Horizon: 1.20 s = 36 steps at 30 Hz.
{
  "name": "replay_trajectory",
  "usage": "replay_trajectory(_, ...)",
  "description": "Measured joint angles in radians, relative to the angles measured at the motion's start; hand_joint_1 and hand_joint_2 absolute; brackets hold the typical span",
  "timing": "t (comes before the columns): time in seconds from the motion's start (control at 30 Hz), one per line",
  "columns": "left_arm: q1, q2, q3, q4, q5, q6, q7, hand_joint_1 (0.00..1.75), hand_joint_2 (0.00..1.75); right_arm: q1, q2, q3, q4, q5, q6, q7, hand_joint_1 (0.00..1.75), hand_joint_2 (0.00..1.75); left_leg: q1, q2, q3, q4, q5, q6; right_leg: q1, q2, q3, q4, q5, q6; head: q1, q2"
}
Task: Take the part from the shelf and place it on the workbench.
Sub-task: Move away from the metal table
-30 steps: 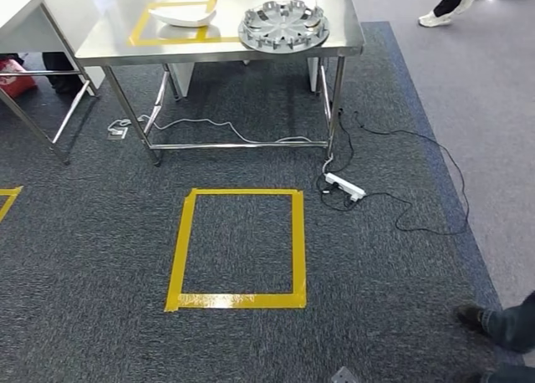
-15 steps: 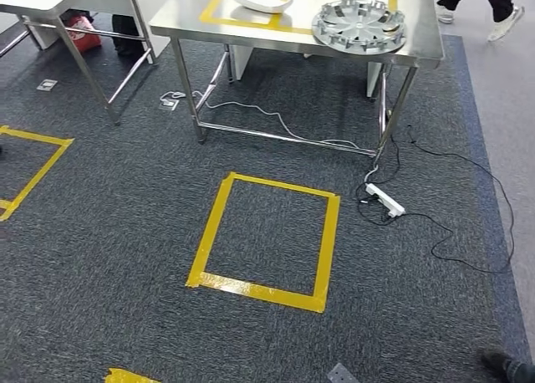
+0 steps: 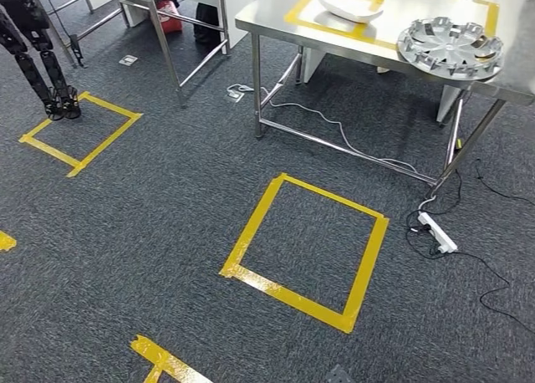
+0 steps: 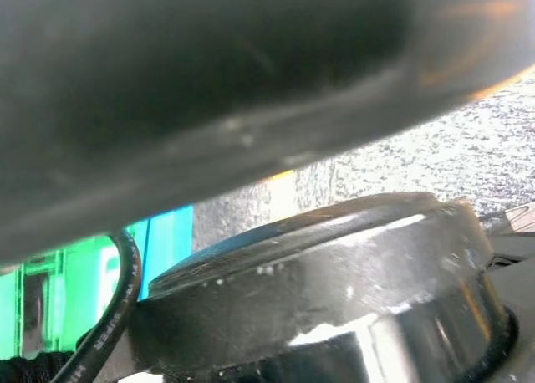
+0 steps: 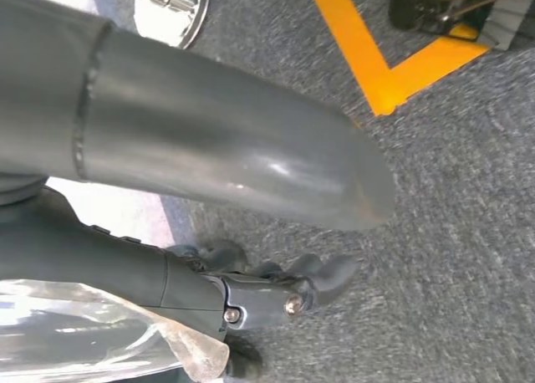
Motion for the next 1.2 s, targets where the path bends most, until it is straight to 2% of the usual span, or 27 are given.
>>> replay_trajectory(0.07,0.001,0.001,0.0,0.0,0.003,0.0,0.002,0.0,0.0,0.001,0.002,0.0,0.0,0.004,-0.001,0.002,0.0,0.0,-0.004,0.046,-0.019,0.04,-0.027,-0.011,-0.006,-0.029,0.011,-0.016,0.007,-0.006,-0.004,0.0)
replay_trajectory(0.13,0.0,0.003,0.0,0.0,0.007,0.0,0.001,0.0,0.0,0.004,0.003,0.001,0.0,0.011,-0.002,0.006,0.0,0.0,0.001,0.108,-0.072,0.151,-0.086,-0.024,-0.009,-0.06,0.018,-0.022,0.006,-0.01,-0.009,0.0)
replay_trajectory(0.17,0.0,0.004,0.0,0.0,0.009,0.0,-0.002,0.0,0.0,0.005,0.003,0.002,0.0,0.015,-0.003,0.008,0.0,0.0,0.008,0.121,-0.104,0.214,-0.11,-0.032,-0.009,-0.078,0.019,-0.022,0.004,-0.01,-0.009,0.0)
replay_trajectory(0.2,0.001,0.006,0.0,0.0,0.009,0.0,-0.006,0.0,0.0,0.005,0.004,0.003,0.0,0.017,-0.005,0.011,0.0,0.0,0.015,0.128,-0.126,0.256,-0.12,-0.039,-0.01,-0.094,0.021,-0.022,0.001,-0.009,-0.009,0.0)
replay_trajectory(0.23,0.003,0.008,0.0,0.0,0.01,0.0,-0.01,0.0,0.0,0.005,0.006,0.004,0.0,0.019,-0.007,0.013,0.0,0.0,0.022,0.132,-0.132,0.265,-0.113,-0.046,-0.012,-0.11,0.024,-0.022,-0.002,-0.006,-0.009,0.0)
replay_trajectory(0.27,0.005,0.01,0.0,0.0,0.011,0.0,-0.014,0.0,0.0,0.004,0.008,0.004,0.0,0.02,-0.011,0.016,0.0,0.0,0.028,0.138,-0.116,0.232,-0.085,-0.052,-0.015,-0.125,0.028,-0.022,-0.006,-0.002,-0.009,0.0)
replay_trajectory(0.3,0.006,0.013,0.0,0.0,0.012,0.0,-0.016,0.0,0.0,0.003,0.011,0.005,0.0,0.02,-0.015,0.018,0.0,0.0,0.032,0.152,-0.082,0.167,-0.047,-0.057,-0.018,-0.138,0.033,-0.022,-0.01,0.004,-0.009,0.0)
replay_trajectory(0.33,0.006,0.014,0.0,0.0,0.012,0.0,-0.017,0.0,0.0,0.003,0.013,0.005,0.0,0.02,-0.019,0.02,0.0,0.0,0.031,0.177,-0.045,0.098,-0.02,-0.06,-0.019,-0.15,0.036,-0.022,-0.016,0.012,-0.011,0.0)
replay_trajectory(0.37,0.005,0.016,0.0,0.0,0.013,0.0,-0.018,0.0,0.0,0.002,0.014,0.005,0.0,0.019,-0.023,0.022,0.0,0.0,0.029,0.198,-0.016,0.04,-0.001,-0.057,-0.018,-0.161,0.039,-0.021,-0.023,0.021,-0.012,0.0)
replay_trajectory(0.4,0.004,0.016,0.0,0.0,0.013,0.0,-0.018,0.0,0.0,0.001,0.015,0.004,0.0,0.019,-0.025,0.023,0.0,0.0,0.025,0.212,0.0,0.008,0.003,-0.051,-0.017,-0.172,0.042,-0.021,-0.028,0.028,-0.012,0.0)
replay_trajectory(0.43,0.004,0.016,0.0,0.0,0.013,0.0,-0.018,0.0,0.0,0.001,0.017,0.005,0.0,0.019,-0.028,0.025,0.0,0.0,0.021,0.216,0.003,-0.002,-0.003,-0.042,-0.014,-0.182,0.044,-0.023,-0.032,0.034,-0.011,0.0)
replay_trajectory(0.5,0.007,0.017,0.0,0.0,0.013,0.0,-0.018,0.0,0.0,-0.003,0.024,0.005,0.0,0.019,-0.034,0.03,0.0,0.0,0.02,0.192,0.002,-0.005,-0.003,-0.024,-0.016,-0.194,0.058,-0.028,-0.038,0.043,-0.007,0.0)
replay_trajectory(0.57,0.009,0.019,0.0,0.0,0.012,0.003,-0.018,0.0,0.0,-0.006,0.029,0.005,-0.001,0.021,-0.036,0.031,0.0,0.0,0.022,0.17,0.003,-0.009,-0.001,-0.009,-0.021,-0.148,0.049,0.006,-0.066,0.05,-0.003,0.0)
replay_trajectory(0.63,0.006,0.018,0.0,0.0,0.01,0.006,-0.018,0.0,0.0,-0.004,0.031,0.005,0.0,0.023,-0.028,0.028,0.0,0.0,0.021,0.147,0.003,-0.011,0.0,0.003,-0.022,-0.083,-0.012,0.128,-0.127,0.049,0.004,0.0)
replay_trajectory(0.67,0.004,0.017,0.0,0.0,0.009,0.007,-0.018,0.0,0.0,-0.002,0.03,0.005,0.0,0.023,-0.023,0.025,0.0,0.0,0.019,0.133,0.003,-0.01,-0.001,0.006,-0.021,-0.069,-0.054,0.204,-0.156,0.047,0.005,0.0)
replay_trajectory(0.7,0.003,0.016,0.0,0.0,0.009,0.008,-0.018,0.0,0.0,0.001,0.03,0.005,0.0,0.023,-0.02,0.024,0.0,0.0,0.016,0.117,0.004,-0.01,-0.002,0.008,-0.019,-0.063,-0.09,0.262,-0.167,0.044,0.006,0.0)
replay_trajectory(0.73,0.003,0.016,0.0,0.0,0.009,0.008,-0.018,0.0,0.0,0.003,0.03,0.005,0.0,0.023,-0.018,0.022,0.0,0.0,0.014,0.1,0.005,-0.01,-0.003,0.009,-0.018,-0.061,-0.111,0.284,-0.156,0.041,0.006,0.0)
replay_trajectory(0.77,0.002,0.016,0.0,0.0,0.009,0.009,-0.017,0.0,0.0,0.004,0.03,0.006,0.0,0.023,-0.017,0.021,0.0,0.0,0.012,0.083,0.008,-0.01,-0.003,0.01,-0.016,-0.058,-0.114,0.263,-0.125,0.037,0.006,0.0)
replay_trajectory(0.8,0.003,0.015,0.0,0.0,0.009,0.01,-0.017,0.0,0.0,0.004,0.029,0.006,0.0,0.023,-0.017,0.021,0.0,0.0,0.01,0.066,0.01,-0.009,-0.004,0.01,-0.015,-0.05,-0.099,0.206,-0.079,0.032,0.006,0.0)
replay_trajectory(0.87,0.001,0.014,0.0,0.0,0.009,0.01,-0.016,0.0,0.0,0.003,0.028,0.006,0.0,0.023,-0.016,0.02,0.0,0.0,0.01,0.038,0.012,-0.007,-0.006,0.006,-0.016,-0.003,-0.049,0.07,-0.009,0.023,0.006,0.0)
replay_trajectory(0.93,0.0,0.013,0.0,0.0,0.009,0.01,-0.016,0.0,0.0,0.002,0.025,0.006,0.0,0.023,-0.016,0.02,0.0,0.0,0.013,0.013,0.006,-0.006,-0.004,-0.004,-0.015,0.03,-0.022,0.008,0.007,0.021,0.005,0.0)
replay_trajectory(1.0,0.002,0.013,0.0,0.0,0.008,0.01,-0.016,0.0,0.0,0.0,0.025,0.006,0.0,0.023,-0.016,0.02,0.0,0.0,0.016,-0.011,0.0,-0.009,0.001,-0.018,-0.014,0.014,-0.013,0.001,0.009,0.018,0.005,0.0)
replay_trajectory(1.03,0.003,0.013,0.0,0.0,0.007,0.01,-0.017,0.0,0.0,0.0,0.024,0.005,0.0,0.023,-0.016,0.02,0.0,0.0,0.016,-0.005,-0.003,-0.004,-0.002,-0.023,-0.015,0.0,-0.009,-0.005,0.011,0.014,0.004,0.0)
replay_trajectory(1.1,0.002,0.013,0.0,0.0,0.003,0.01,-0.02,0.0,0.0,0.002,0.024,0.005,0.0,0.022,-0.018,0.019,0.0,0.0,0.012,0.049,-0.03,0.055,-0.039,-0.031,-0.017,-0.03,-0.001,-0.015,0.014,0.005,-0.001,0.0)
replay_trajectory(1.13,0.001,0.013,-0.001,0.0,-0.001,0.01,-0.023,0.0,0.0,0.003,0.023,0.005,0.0,0.021,-0.019,0.018,0.0,0.0,0.012,0.087,-0.057,0.115,-0.071,-0.035,-0.015,-0.047,0.003,-0.016,0.013,0.002,-0.003,0.0)
replay_trajectory(1.17,0.001,0.013,-0.001,0.0,-0.005,0.01,-0.027,0.0,0.0,0.006,0.023,0.005,0.0,0.02,-0.019,0.017,0.0,0.0,0.014,0.112,-0.091,0.184,-0.102,-0.039,-0.014,-0.064,0.005,-0.016,0.011,0.0,-0.005,0.0)
replay_trajectory(1.2,0.001,0.012,-0.003,0.0,-0.008,0.01,-0.032,0.0,0.0,0.009,0.022,0.005,0.0,0.02,-0.019,0.017,0.0,0.0,0.016,0.125,-0.119,0.243,-0.123,-0.042,-0.012,-0.081,0.007,-0.016,0.008,-0.001,-0.005,0.0)
